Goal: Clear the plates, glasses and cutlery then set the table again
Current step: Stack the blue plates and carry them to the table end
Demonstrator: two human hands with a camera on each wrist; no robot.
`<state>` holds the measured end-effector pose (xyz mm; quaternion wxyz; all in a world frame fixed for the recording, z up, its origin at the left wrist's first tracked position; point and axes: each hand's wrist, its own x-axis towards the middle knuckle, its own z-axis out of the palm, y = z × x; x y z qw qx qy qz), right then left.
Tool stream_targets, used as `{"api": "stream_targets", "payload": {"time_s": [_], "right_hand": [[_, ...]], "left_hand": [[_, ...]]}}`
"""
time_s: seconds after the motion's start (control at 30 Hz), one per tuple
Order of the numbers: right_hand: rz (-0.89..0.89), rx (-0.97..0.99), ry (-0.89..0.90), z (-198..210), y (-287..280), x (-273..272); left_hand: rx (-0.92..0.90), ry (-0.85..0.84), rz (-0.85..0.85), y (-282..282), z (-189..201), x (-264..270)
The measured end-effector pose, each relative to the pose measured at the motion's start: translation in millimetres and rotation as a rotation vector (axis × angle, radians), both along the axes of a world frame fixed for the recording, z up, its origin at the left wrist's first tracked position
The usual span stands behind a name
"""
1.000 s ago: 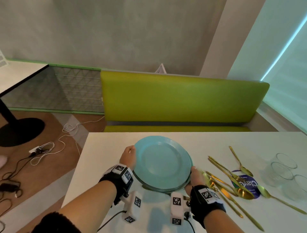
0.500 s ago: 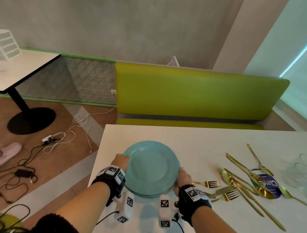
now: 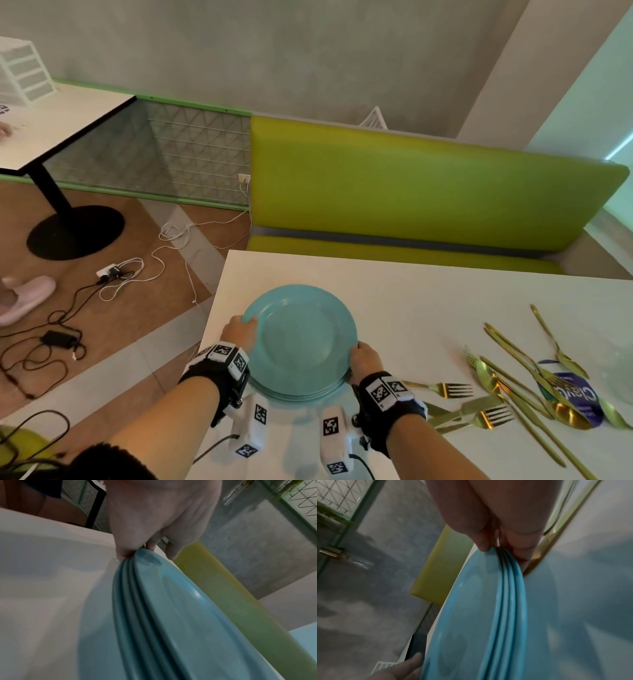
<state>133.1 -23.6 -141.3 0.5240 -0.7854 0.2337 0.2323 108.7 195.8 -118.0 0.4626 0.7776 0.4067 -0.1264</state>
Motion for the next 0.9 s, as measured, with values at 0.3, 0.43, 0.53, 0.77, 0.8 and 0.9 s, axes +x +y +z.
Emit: {"api": "stream_targets", "payload": {"time_s": [0.3, 0.43, 0.53, 0.77, 0.8, 0.9], "right_hand": [[0.238, -0.296, 0.030, 42, 13, -1], [0.357, -0.451, -0.006, 46, 17, 4], [0.422, -0.534, -0.059, 54, 18, 11], [0.361, -0.405, -0.052, 55, 31, 19], [0.318, -0.351, -0.051, 54, 33, 22], [0.186, -0.195, -0.041, 52, 38, 27]], "left_hand": [[0.022, -0.009, -0.033, 8, 3, 11], [0.017, -0.005, -0.018, 16, 4, 16], [-0.007, -0.031, 0.039, 25, 5, 21], [-0.064, -0.054, 0.120, 38, 1, 31], [-0.069, -0.061, 0.132, 40, 1, 31], [-0.082, -0.083, 0.161, 44, 0, 31]]}}
